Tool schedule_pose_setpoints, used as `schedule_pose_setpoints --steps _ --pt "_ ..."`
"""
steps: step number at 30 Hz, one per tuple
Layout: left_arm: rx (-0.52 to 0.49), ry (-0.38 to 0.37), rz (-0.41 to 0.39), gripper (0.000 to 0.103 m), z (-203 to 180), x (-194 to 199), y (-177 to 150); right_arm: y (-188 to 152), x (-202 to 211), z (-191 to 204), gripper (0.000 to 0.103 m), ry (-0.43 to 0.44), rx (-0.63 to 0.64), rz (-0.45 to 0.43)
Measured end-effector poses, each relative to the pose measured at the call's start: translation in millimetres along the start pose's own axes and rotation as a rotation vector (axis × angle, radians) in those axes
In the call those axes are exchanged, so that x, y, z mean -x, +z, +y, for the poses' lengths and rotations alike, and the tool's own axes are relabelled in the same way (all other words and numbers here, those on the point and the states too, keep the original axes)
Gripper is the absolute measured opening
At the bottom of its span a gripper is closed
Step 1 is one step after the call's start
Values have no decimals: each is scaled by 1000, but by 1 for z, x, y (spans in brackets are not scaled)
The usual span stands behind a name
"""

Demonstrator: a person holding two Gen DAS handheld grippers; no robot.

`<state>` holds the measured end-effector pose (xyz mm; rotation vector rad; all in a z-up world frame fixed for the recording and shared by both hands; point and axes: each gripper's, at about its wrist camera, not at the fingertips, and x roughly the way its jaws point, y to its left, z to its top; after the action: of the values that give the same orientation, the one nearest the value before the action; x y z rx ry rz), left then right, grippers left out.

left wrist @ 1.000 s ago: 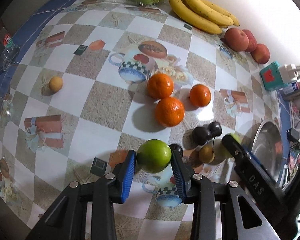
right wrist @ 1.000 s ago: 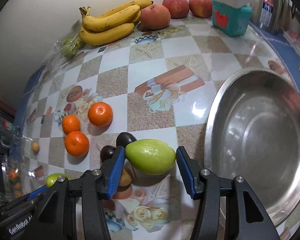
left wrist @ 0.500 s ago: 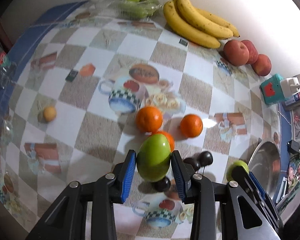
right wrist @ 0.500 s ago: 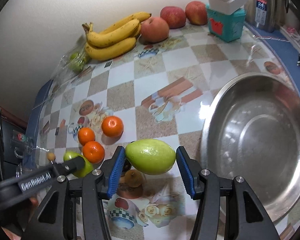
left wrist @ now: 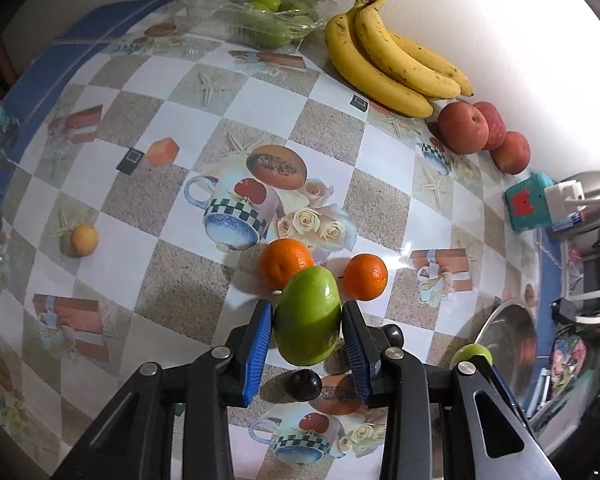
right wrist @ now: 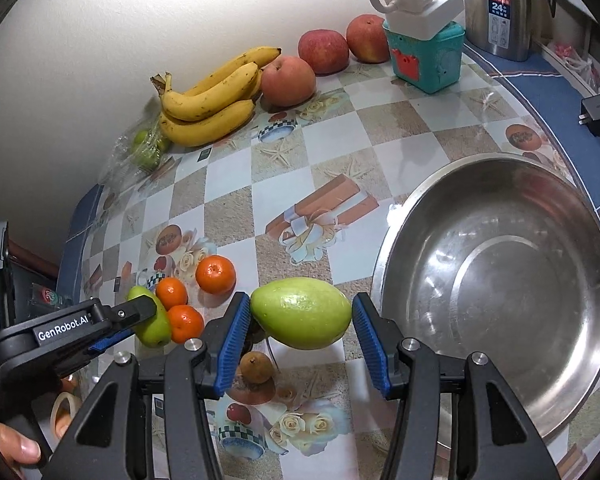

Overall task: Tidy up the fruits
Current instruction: 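Carry the green mango over the steel basin and release it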

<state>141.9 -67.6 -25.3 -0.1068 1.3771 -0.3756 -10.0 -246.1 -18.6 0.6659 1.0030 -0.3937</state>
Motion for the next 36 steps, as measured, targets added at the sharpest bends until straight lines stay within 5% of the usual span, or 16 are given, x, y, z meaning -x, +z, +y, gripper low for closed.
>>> schedule_pose_setpoints --steps 12,25,31,36 --pt "96 -61 15 38 32 1 7 -4 -2 9 54 -14 34 10" --pt "42 -79 -37 37 12 20 13 -1 3 2 54 -27 16 -5" --pt "-12 -108 -54 27 -10 23 14 5 11 -15 54 -76 -18 -32" --pt "-27 -119 -18 27 -14 10 13 10 14 -36 54 -118 -58 -42"
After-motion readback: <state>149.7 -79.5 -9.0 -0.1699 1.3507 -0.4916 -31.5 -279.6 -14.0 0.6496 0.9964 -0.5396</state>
